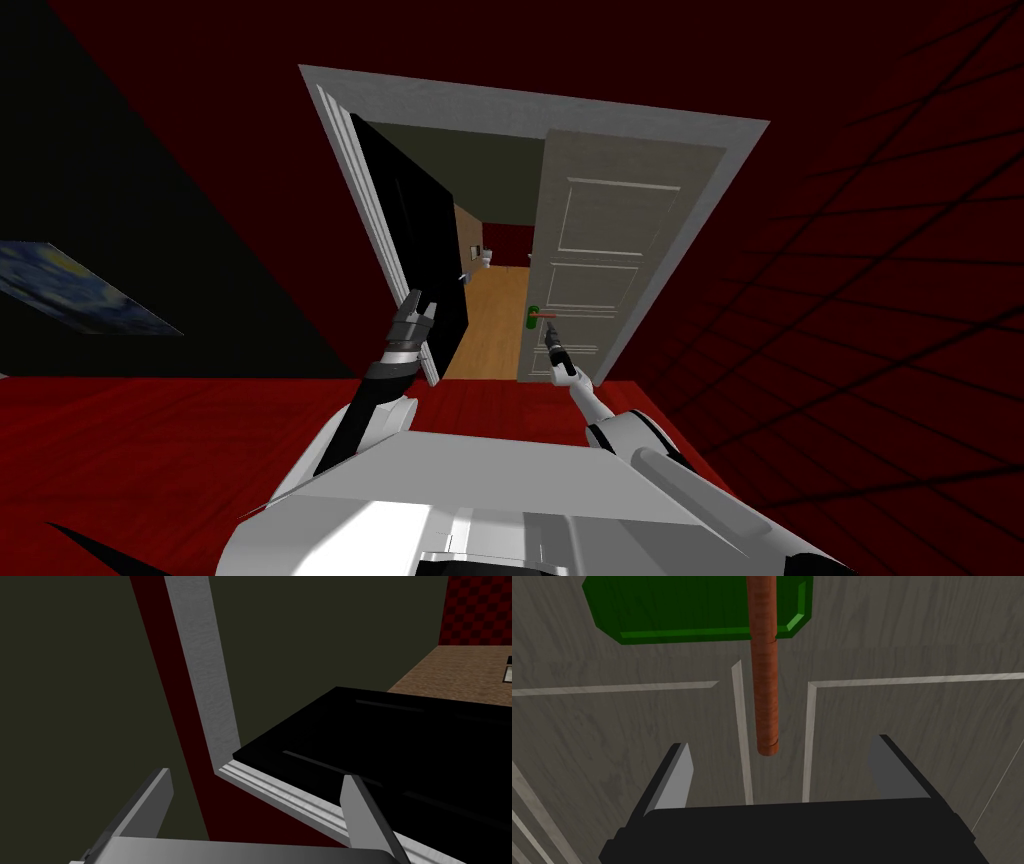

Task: Push the door open

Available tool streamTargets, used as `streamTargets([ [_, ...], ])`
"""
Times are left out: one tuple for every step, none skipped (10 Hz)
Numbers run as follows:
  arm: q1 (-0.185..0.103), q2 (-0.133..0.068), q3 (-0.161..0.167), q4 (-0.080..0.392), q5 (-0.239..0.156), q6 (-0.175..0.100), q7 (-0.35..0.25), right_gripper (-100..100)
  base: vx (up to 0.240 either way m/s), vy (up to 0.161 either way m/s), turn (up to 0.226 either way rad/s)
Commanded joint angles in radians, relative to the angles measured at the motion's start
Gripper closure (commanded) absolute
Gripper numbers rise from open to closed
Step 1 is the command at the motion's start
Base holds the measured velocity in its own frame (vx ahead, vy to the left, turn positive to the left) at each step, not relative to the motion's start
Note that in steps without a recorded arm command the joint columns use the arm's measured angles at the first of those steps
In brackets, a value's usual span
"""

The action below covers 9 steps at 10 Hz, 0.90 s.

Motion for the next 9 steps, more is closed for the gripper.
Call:
streamTargets([
  [0.000,0.000,0.000,0.000,0.000,0.000,0.000,-100,-0.007,-0.029,0.014],
  [-0.001,-0.001,-0.003,0.004,-0.001,-0.002,0.000,-100,0.112,0.012,0.020],
  [-0.001,-0.001,-0.004,0.005,-0.001,-0.002,0.001,-100,0.184,0.007,0.022],
  [-0.001,-0.002,-0.006,0.006,-0.002,-0.003,0.001,-100,0.178,0.018,0.025],
  [-0.001,-0.002,-0.008,0.007,-0.003,-0.004,0.002,-100,0.173,-0.011,0.023],
  [-0.001,-0.003,-0.010,0.008,-0.003,-0.004,0.003,-100,0.213,-0.027,0.034],
  [-0.001,-0.003,-0.012,0.009,-0.004,-0.005,0.004,-100,0.201,0.000,0.031],
  [-0.001,-0.004,-0.014,0.011,-0.005,-0.006,0.004,-100,0.200,0.025,0.024],
  [-0.001,-0.004,-0.016,0.011,-0.005,-0.006,0.005,-100,0.206,0.007,0.015],
])
